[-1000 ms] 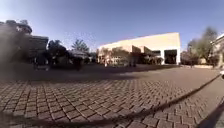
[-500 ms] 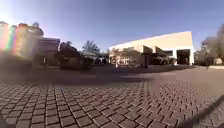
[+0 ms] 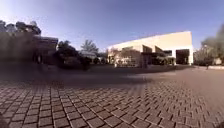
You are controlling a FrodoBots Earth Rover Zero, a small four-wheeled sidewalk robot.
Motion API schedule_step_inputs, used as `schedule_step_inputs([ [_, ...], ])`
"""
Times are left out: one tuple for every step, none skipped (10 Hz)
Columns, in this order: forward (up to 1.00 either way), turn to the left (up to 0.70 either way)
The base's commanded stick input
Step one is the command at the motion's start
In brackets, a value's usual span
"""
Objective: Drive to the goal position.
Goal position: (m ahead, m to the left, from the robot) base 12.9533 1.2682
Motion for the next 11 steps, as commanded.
schedule_step_inputs([
  [0.85, 0.0],
  [0.85, 0.0],
  [0.85, 0.0],
  [0.85, 0.0],
  [0.85, 0.0],
  [0.85, 0.0],
  [0.85, 0.0],
  [0.85, 0.0],
  [0.85, 0.0],
  [0.85, 0.0],
  [0.85, 0.0],
])
